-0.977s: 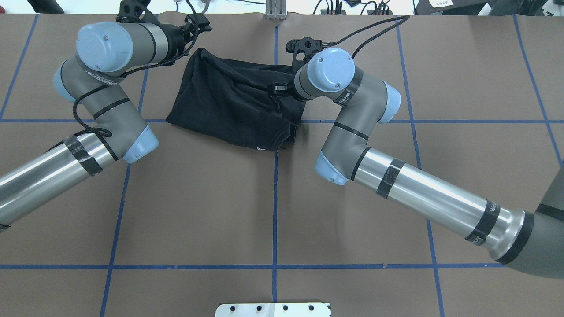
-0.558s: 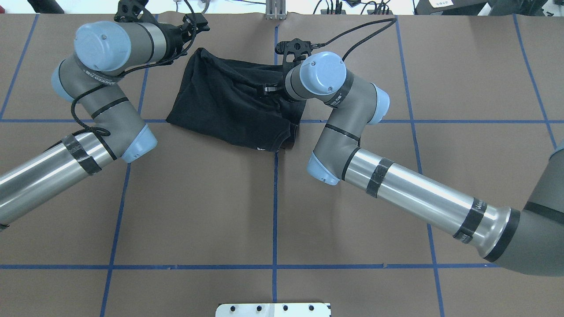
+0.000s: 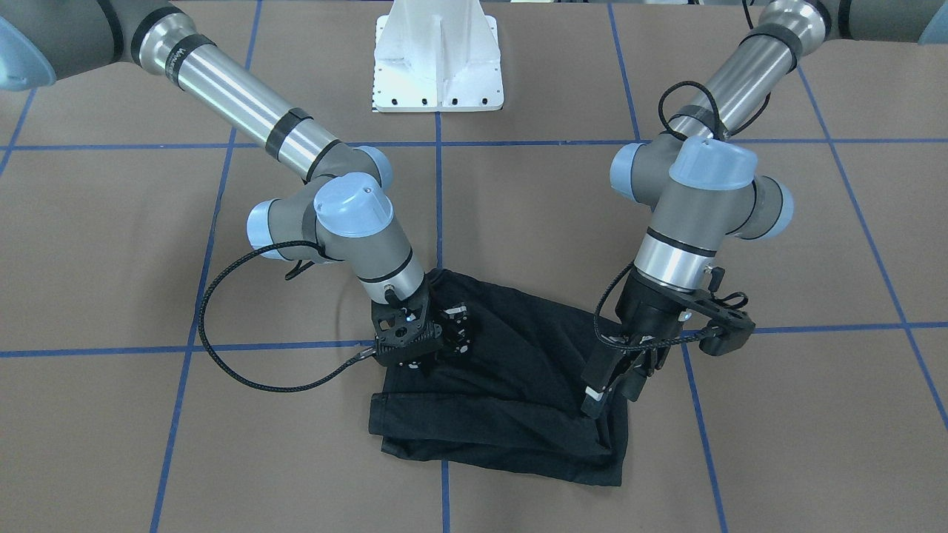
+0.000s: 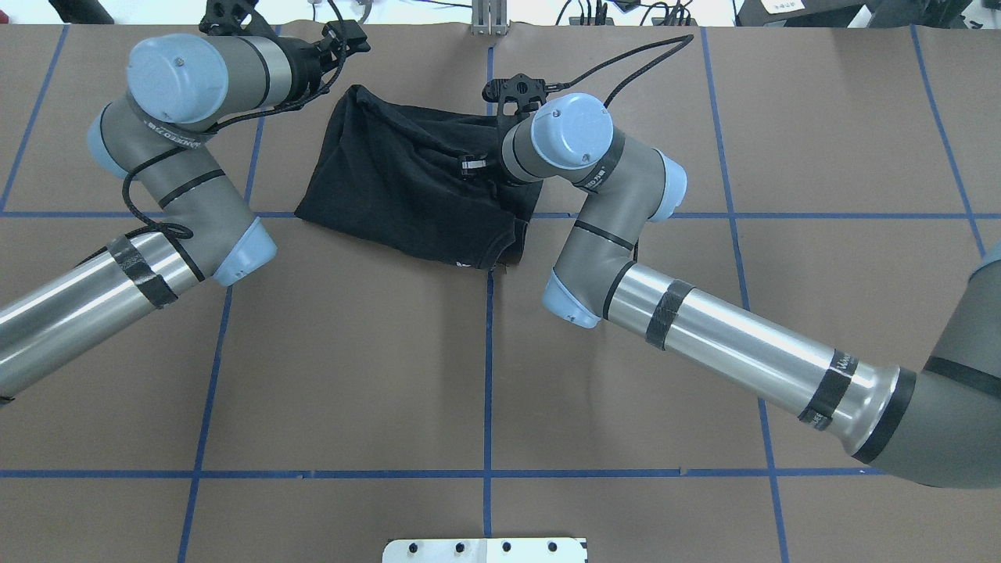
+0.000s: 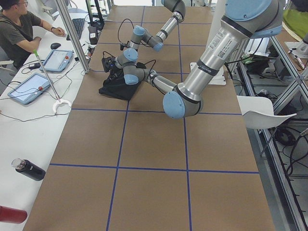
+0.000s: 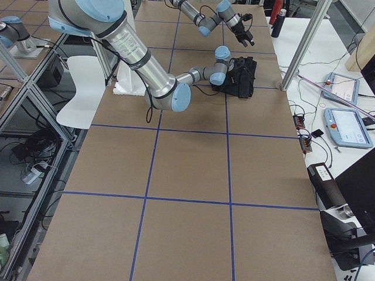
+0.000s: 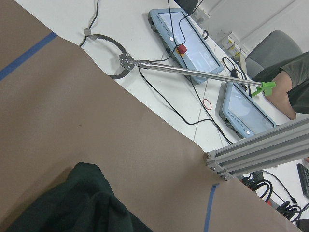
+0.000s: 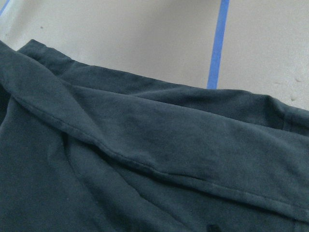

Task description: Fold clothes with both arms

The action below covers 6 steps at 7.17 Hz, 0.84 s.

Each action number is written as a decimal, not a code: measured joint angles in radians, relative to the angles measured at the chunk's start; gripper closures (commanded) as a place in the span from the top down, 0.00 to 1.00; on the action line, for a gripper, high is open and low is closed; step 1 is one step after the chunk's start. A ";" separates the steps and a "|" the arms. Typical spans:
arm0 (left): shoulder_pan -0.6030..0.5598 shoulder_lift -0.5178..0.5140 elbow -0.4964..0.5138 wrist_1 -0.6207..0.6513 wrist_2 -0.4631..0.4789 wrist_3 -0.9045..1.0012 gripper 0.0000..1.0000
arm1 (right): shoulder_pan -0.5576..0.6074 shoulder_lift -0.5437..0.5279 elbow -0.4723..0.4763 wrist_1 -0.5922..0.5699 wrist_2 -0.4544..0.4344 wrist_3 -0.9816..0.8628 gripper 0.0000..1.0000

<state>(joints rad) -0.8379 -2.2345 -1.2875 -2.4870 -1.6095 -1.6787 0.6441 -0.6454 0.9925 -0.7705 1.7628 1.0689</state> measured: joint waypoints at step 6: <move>-0.063 0.067 -0.034 0.003 -0.104 0.110 1.00 | 0.035 -0.007 0.006 -0.001 -0.003 -0.001 0.00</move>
<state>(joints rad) -0.9008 -2.1671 -1.3216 -2.4838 -1.7140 -1.5687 0.6795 -0.6521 0.9982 -0.7718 1.7599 1.0675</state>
